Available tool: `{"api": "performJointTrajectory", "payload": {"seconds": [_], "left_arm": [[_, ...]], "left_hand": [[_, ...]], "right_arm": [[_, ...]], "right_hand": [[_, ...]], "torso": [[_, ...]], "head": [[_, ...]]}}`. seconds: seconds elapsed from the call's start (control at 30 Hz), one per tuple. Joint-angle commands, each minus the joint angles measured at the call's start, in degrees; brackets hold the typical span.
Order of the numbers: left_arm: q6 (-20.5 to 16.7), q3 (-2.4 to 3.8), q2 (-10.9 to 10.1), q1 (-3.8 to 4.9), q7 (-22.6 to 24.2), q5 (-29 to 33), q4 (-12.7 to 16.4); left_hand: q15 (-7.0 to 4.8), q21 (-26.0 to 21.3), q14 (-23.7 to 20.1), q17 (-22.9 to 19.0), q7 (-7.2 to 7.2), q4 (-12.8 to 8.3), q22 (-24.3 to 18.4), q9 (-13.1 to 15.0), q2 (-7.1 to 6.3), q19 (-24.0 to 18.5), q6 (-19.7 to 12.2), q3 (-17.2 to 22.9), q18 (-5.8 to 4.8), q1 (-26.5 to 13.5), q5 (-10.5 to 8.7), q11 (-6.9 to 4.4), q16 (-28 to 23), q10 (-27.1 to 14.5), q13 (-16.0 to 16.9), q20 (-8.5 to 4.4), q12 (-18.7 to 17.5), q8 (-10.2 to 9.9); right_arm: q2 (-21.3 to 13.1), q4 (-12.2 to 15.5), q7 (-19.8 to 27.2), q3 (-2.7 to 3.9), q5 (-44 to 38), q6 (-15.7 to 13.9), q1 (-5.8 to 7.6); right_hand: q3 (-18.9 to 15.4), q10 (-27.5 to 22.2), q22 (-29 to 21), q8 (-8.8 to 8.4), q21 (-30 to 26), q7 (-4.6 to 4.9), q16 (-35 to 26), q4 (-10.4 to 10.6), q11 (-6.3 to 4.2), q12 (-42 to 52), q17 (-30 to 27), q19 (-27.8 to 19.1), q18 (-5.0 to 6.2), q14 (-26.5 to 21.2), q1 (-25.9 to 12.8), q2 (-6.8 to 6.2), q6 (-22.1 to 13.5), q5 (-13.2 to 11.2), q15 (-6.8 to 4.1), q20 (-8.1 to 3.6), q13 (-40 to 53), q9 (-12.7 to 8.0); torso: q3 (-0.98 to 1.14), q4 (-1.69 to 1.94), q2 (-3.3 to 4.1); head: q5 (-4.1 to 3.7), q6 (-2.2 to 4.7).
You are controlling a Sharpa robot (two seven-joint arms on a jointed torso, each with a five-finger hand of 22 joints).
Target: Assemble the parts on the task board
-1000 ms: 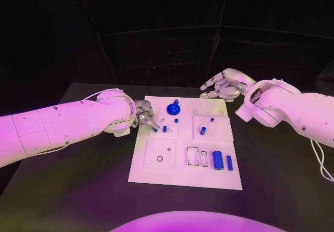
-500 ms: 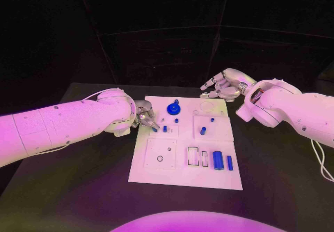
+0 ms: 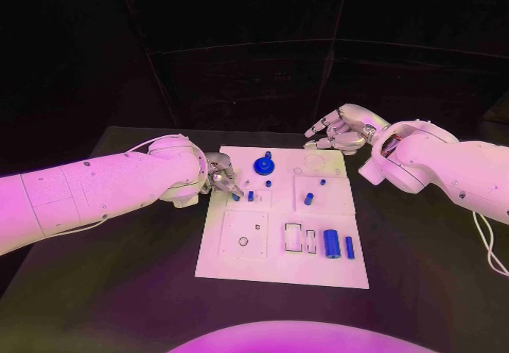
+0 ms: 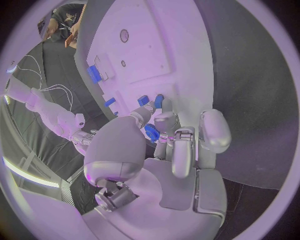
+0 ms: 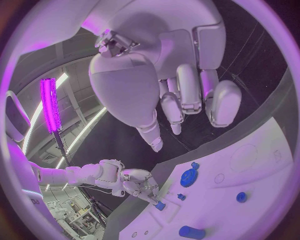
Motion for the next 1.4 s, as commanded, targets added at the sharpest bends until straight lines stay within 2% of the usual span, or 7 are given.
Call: {"api": "performJointTrajectory", "payload": {"seconds": [0.03, 0.23, 0.4, 0.87, 1.1, 1.4], "left_arm": [[0.93, -0.06, 0.23, -0.05, -0.14, -0.18, -0.12], [1.30, -0.05, 0.57, -0.04, -0.10, -0.18, -0.46], [1.42, -0.05, 0.78, -0.03, -0.09, -0.18, -0.80], [1.28, -0.04, 1.17, -0.02, -0.09, -0.18, -2.02], [-0.01, -0.04, 1.13, -0.02, 0.02, 0.01, -2.00], [-3.05, -0.02, 0.77, -0.03, 0.29, 0.82, -1.51]], "left_hand": [[-0.54, -0.14, 5.94, 15.09, -0.20, 0.42, 0.12, 0.01, -0.08, 0.36, 0.51, -0.12, 0.19, -0.87, 0.10, 0.17, 0.18, 0.17, 0.11, 0.02, 0.20, 0.46], [-0.65, 0.25, 5.94, 15.09, -0.39, 1.17, 0.68, 0.24, -0.49, 0.70, 0.99, -0.76, 0.07, -2.38, 0.10, 0.02, 0.18, 0.60, 0.80, -0.08, 0.86, 0.95], [-0.72, 0.33, 5.94, 15.09, -0.46, 1.63, 0.83, 0.35, -0.80, 0.80, 1.16, -1.29, 0.04, -3.31, 0.09, -0.04, 0.18, 0.75, 0.96, -0.15, 1.03, 1.19], [-0.77, 0.30, 5.94, 15.09, -0.46, 3.06, 0.95, 0.47, -1.18, 0.86, 1.25, -2.73, 0.02, -5.58, 0.07, -0.05, 0.18, 0.83, 0.98, -0.25, 1.10, 1.49], [-0.66, 0.10, 5.94, 15.09, -0.30, 5.75, 0.93, 0.57, -2.71, 0.81, 1.39, -7.19, 0.03, -9.41, 0.08, 0.10, 0.18, 0.71, 0.71, -0.19, 0.93, 1.78], [-0.74, -0.27, 5.94, 15.09, -0.32, 7.59, 0.76, 0.58, -3.47, 0.68, 0.94, -12.70, 0.12, -9.99, 0.07, 0.07, 0.18, 0.28, 0.20, -0.25, 0.51, 1.81]], "right_arm": [[0.05, 0.03, 0.36, 0.03, -0.06, 0.22, 0.12], [-0.06, 0.05, 0.28, 0.03, -0.06, 0.22, 0.12], [-0.08, 0.07, 0.27, 0.03, -0.06, 0.22, 0.12], [-0.08, 0.10, 0.26, 0.03, -0.06, 0.25, 0.12], [-0.06, 0.05, 0.29, 0.03, -0.06, 0.27, 0.12], [-0.02, 0.00, 0.29, 0.03, -0.06, 0.45, 0.12]], "right_hand": [[-0.33, -0.33, -0.06, 0.22, -0.26, 0.06, -0.39, -0.12, -0.14, -0.14, 4.52, -0.36, 0.54, 3.60, -0.06, 0.65, -0.36, 0.26, 0.04, -0.04, -0.09, -0.02], [-0.41, -0.38, -0.07, 0.28, -0.28, 0.05, -0.43, -0.15, -0.15, -0.20, 4.44, -0.35, 0.54, 3.58, 0.08, 0.72, -0.38, 0.25, 0.04, -0.04, -0.17, -0.02], [-0.41, -0.38, -0.07, 0.28, -0.28, 0.05, -0.43, -0.15, -0.15, -0.20, 4.44, -0.35, 0.54, 3.58, 0.08, 0.72, -0.38, 0.25, 0.04, -0.04, -0.17, -0.02], [-0.47, -0.40, -0.11, 0.30, -0.31, 0.05, -0.44, -0.13, -0.15, -0.22, 4.44, -0.36, 0.55, 3.58, 0.08, 0.73, -0.40, 0.25, 0.04, -0.05, -0.19, -0.03], [-0.50, -0.39, -0.13, 0.31, -0.32, 0.05, -0.44, -0.11, -0.15, -0.20, 4.43, -0.37, 0.55, 3.58, 0.06, 0.73, -0.40, 0.24, 0.04, -0.05, -0.18, -0.03], [-0.60, -0.41, -0.20, 0.33, -0.36, 0.06, -0.46, -0.05, -0.14, -0.23, 4.42, -0.40, 0.56, 3.58, 0.01, 0.74, -0.42, 0.24, 0.04, -0.05, -0.22, -0.03]], "torso": [[0.00, 0.03, 0.02], [-0.05, 0.02, 0.03], [0.00, -0.07, -0.01], [-0.02, 0.04, -0.01], [-0.05, 0.03, 0.00], [-0.03, 0.04, -0.02]], "head": [[-0.02, -0.01], [-0.03, -0.08], [-0.08, -0.11], [-0.21, -0.07], [-0.27, -0.01], [-0.35, 0.05]]}}
